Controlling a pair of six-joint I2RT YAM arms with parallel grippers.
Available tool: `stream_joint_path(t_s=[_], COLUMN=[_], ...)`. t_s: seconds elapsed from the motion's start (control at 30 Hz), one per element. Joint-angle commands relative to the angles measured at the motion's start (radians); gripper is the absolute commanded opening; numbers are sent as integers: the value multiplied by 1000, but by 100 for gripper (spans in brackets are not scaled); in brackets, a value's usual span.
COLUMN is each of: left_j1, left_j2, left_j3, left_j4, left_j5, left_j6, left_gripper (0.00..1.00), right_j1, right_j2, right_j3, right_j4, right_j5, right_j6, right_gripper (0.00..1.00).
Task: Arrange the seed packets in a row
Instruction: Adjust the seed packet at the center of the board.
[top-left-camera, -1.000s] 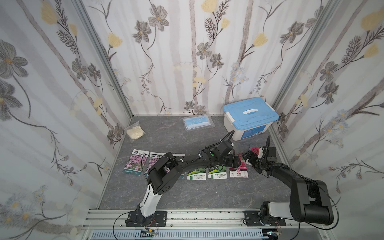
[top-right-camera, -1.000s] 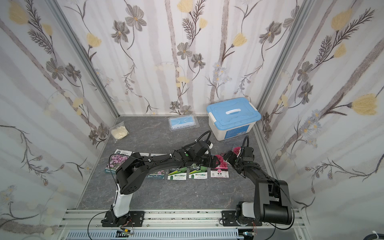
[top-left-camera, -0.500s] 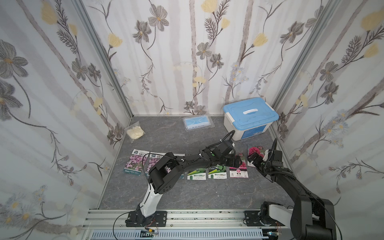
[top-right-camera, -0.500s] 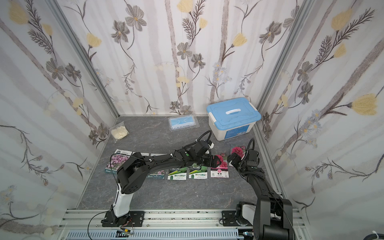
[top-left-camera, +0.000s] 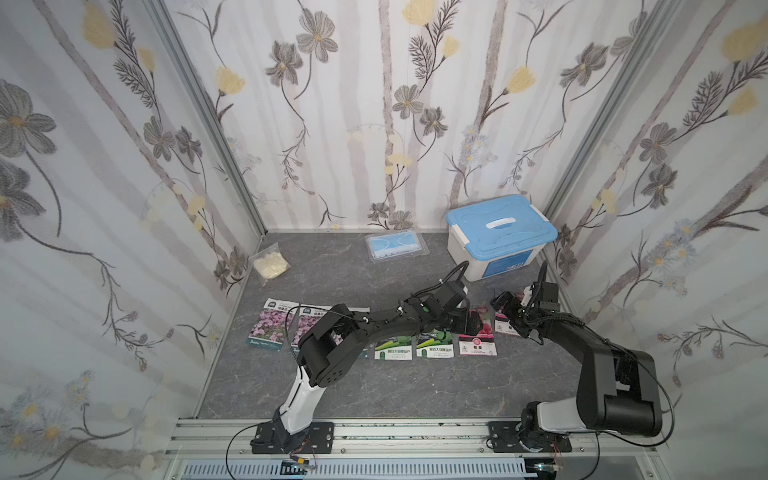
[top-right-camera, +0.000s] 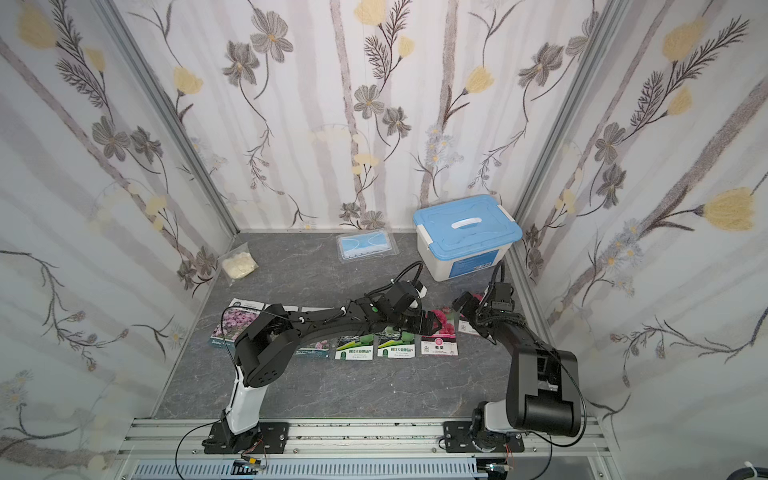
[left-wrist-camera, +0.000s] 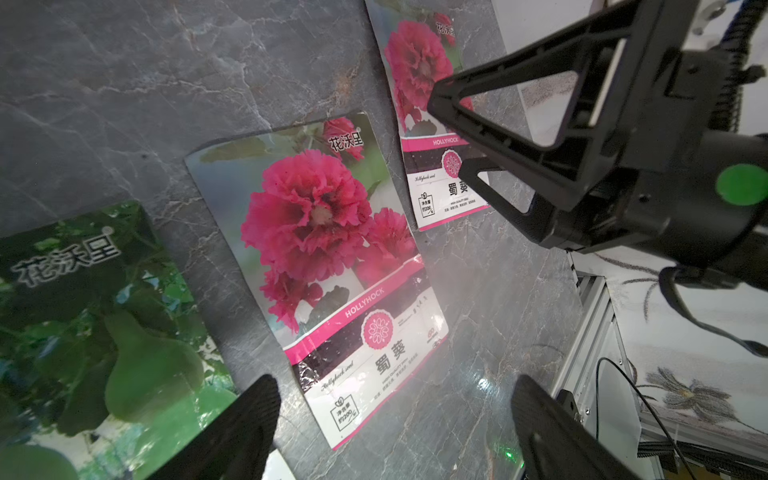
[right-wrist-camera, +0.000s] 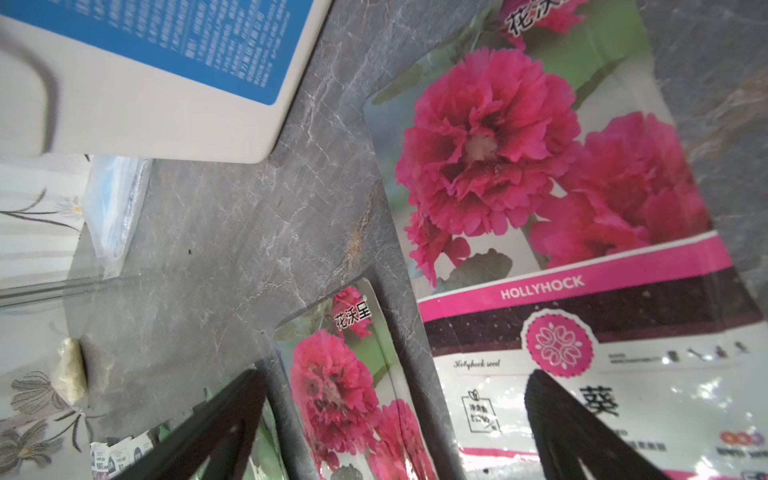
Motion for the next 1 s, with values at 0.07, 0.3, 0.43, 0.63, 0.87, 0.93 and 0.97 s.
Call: stream_joint_path(t_s=[0.07, 0.3, 0.43, 0.63, 0.87, 0.93, 0.97], left_j1=[6, 18, 25, 30, 30, 30, 31], left_j2=[-16, -24, -33, -35, -23, -22, -21], left_j3=[-4, -3, -7, -7, -3, 2, 3], left_j4=[12, 20, 27, 31, 39, 31, 28], left_j5=[-15, -11, -5, 3, 12, 14, 14], left_j6=[11, 11, 12, 12, 8, 12, 14], left_gripper=[93, 94, 94, 94, 94, 94, 94], right_j1=[3, 4, 5, 4, 3, 2, 0], right_j2=[41, 19, -54, -149, -242, -266, -267], right_j3=[-11, -82, -121, -162, -144, -111, -91], right_j4=[27, 23, 0, -51, -106, -130, -140], right_j5=[19, 23, 41, 56, 55, 61, 63], right_j6=[-28, -24, -20, -20, -46, -48, -49], right_gripper=[100, 100, 100, 100, 100, 100, 100])
